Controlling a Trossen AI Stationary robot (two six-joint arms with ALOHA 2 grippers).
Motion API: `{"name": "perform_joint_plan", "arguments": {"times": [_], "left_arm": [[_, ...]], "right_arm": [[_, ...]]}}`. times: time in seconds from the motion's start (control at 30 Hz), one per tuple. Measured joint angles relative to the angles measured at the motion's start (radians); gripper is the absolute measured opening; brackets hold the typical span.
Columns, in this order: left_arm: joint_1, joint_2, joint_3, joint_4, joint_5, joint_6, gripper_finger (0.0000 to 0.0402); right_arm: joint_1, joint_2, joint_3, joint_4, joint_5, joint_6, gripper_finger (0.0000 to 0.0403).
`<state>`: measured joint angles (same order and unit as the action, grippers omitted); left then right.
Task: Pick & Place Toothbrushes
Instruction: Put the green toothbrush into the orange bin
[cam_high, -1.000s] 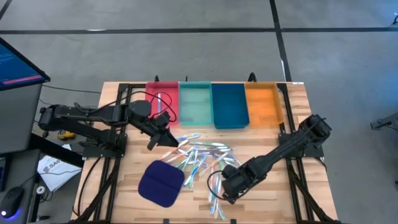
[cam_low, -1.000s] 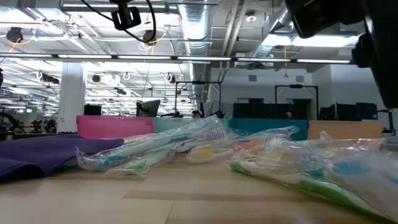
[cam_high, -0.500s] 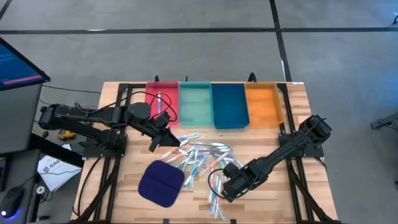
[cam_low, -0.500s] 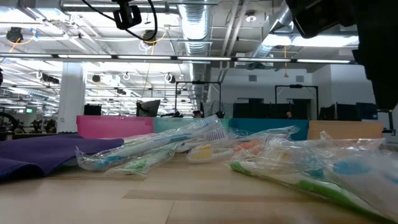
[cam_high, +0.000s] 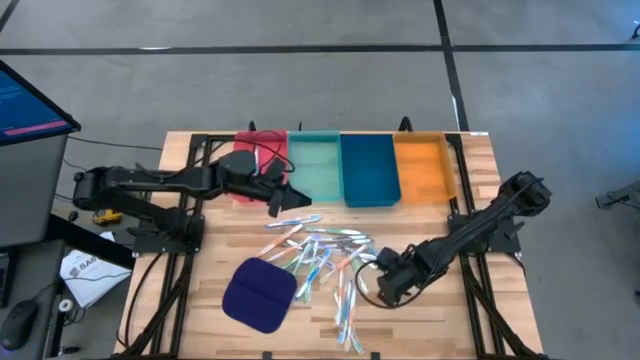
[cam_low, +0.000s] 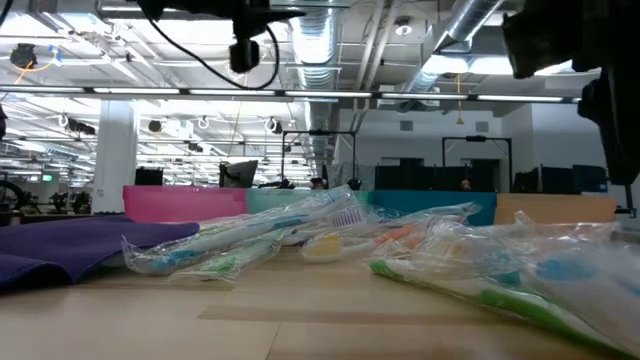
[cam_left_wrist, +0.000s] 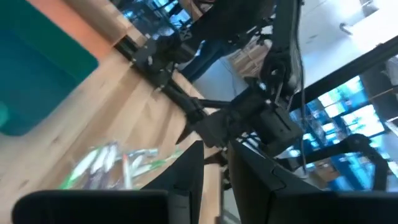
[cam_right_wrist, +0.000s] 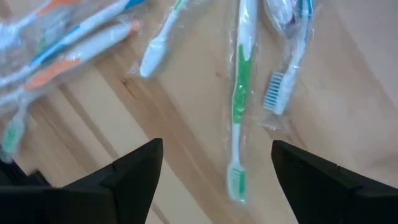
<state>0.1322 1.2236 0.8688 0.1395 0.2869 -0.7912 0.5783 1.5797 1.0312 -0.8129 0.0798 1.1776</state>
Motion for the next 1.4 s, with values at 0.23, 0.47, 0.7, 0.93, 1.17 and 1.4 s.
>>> {"name": "perform_joint_plan", "arguments": {"times": [0.23,0.47,0.7,0.93,1.17,1.4], "left_arm": [[-0.002,0.073,-0.001,0.027,0.041,-0.054,0.0067],[-0.002,0.088,-0.001,0.05,0.059,-0.078,0.0067],[-0.002,0.072,0.0,0.09,0.059,-0.082,0.0067],[-0.002,0.069,0.0,0.111,0.059,-0.082,0.0067],[0.006,0.069,0.0,0.114,0.058,-0.082,0.0067],[0.013,0.069,0.0,0.118,0.051,-0.082,0.0067]], "right_arm": [[-0.046,-0.009,-0.07,0.114,0.002,-0.203,0.0295],[-0.087,-0.018,-0.165,0.294,-0.053,-0.302,0.0295],[-0.096,-0.018,-0.196,0.351,-0.052,-0.343,0.0295],[-0.111,-0.003,-0.204,0.353,-0.051,-0.343,0.0295],[-0.125,0.011,-0.203,0.353,-0.057,-0.399,0.0295],[-0.13,0.011,-0.203,0.352,-0.06,-0.437,0.0295]]}}
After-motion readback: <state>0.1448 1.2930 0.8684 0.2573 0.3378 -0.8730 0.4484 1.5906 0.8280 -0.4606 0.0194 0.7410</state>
